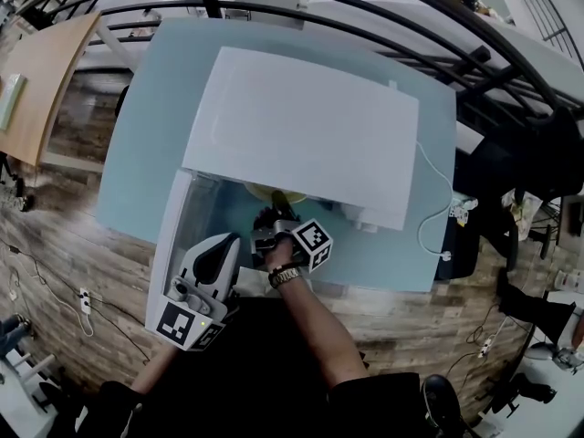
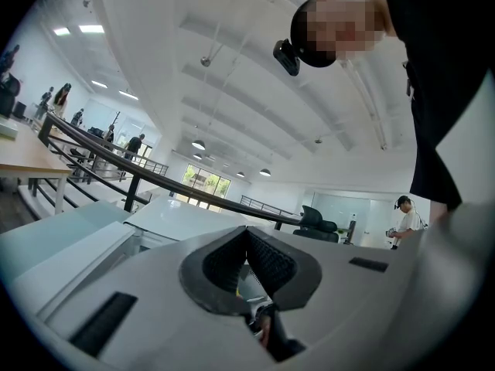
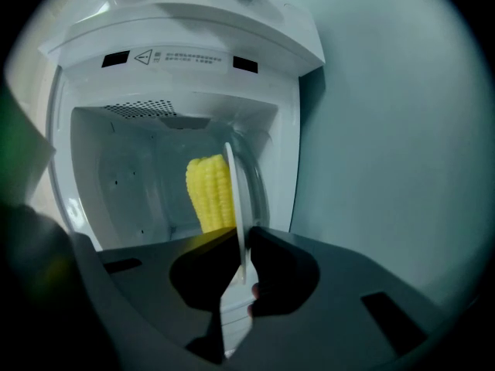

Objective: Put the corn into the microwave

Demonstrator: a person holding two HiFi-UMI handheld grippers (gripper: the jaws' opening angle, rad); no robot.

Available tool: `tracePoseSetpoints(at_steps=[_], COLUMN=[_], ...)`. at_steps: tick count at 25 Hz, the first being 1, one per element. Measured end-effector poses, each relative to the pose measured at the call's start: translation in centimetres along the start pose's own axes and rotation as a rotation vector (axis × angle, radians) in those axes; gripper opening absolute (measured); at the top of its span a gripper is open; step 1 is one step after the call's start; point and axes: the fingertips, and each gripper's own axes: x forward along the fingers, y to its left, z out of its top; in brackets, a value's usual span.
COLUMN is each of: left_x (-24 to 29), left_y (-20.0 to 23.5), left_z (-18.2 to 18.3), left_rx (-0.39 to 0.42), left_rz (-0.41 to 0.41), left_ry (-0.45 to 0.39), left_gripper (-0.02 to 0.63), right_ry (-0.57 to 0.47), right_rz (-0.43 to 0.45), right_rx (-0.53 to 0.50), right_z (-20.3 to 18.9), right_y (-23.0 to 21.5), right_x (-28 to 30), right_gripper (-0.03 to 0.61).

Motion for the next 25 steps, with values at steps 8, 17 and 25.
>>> tracePoseSetpoints(at_steps=[8, 17, 25], left_x=[0.1, -0.1, -0.3], left_y=[0.6, 1.0, 0.5], left_z=[-0.1, 0.0, -0.5], left_rx=[-0.008, -0.012, -0.012], left_rz=[0.011, 0.020, 0.006], left_ry=[0.006, 0.000, 0.007], left_gripper=[0.003, 0.003, 0.003], right_ry=[0.017, 0.034, 0.059], right_rz=[-0.027, -0.086, -0.065], right_rx=[0.024, 0.064, 0.017], right_z=[0.1, 0.4, 0.3], right_y=[-0.4, -1.5, -1.1], right_x=[1.5, 2.1, 2.1], right_gripper=[0.032, 0.029, 0.032])
